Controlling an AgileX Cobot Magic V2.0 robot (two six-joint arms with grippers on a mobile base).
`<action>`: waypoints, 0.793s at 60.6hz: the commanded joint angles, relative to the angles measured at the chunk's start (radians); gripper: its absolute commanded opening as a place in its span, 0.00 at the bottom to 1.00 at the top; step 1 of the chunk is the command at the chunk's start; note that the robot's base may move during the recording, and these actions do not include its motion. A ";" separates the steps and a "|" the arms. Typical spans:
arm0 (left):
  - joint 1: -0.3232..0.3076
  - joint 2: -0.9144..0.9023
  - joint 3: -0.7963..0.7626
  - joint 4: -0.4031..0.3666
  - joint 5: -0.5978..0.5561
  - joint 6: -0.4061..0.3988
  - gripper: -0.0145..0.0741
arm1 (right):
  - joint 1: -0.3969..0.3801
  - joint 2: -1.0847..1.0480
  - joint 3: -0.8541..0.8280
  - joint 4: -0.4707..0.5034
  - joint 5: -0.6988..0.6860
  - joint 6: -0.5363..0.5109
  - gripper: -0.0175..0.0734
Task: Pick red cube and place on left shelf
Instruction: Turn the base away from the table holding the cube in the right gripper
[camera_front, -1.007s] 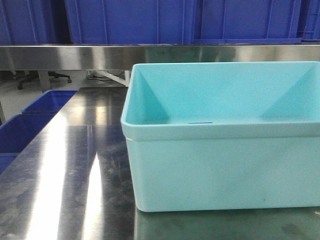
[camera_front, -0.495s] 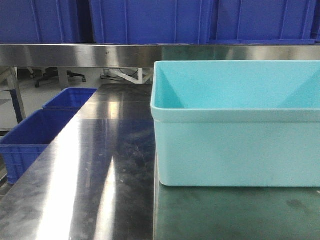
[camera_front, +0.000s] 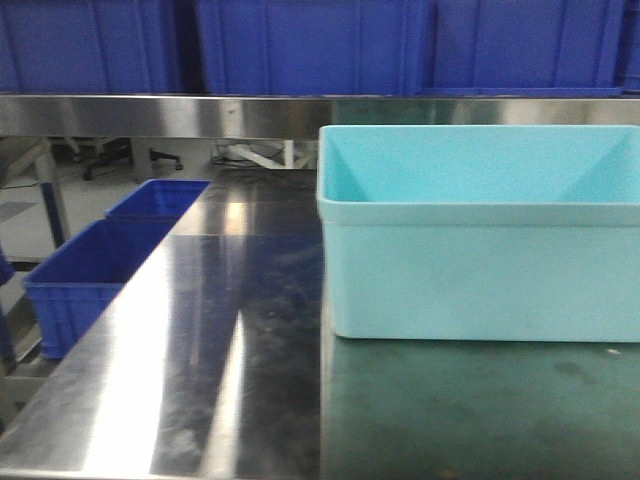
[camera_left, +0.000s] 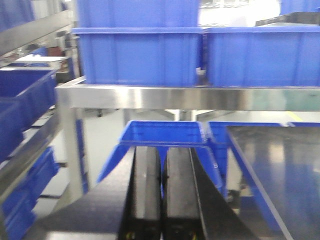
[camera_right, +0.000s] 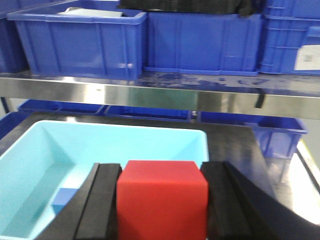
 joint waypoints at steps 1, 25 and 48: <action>-0.004 -0.016 0.025 0.000 -0.085 0.000 0.28 | -0.004 0.010 -0.027 -0.011 -0.092 -0.006 0.25; -0.004 -0.016 0.025 0.000 -0.085 0.000 0.28 | -0.004 0.010 -0.027 -0.011 -0.091 -0.006 0.25; -0.004 -0.016 0.025 0.000 -0.085 0.000 0.28 | -0.004 0.010 -0.027 -0.011 -0.091 -0.006 0.25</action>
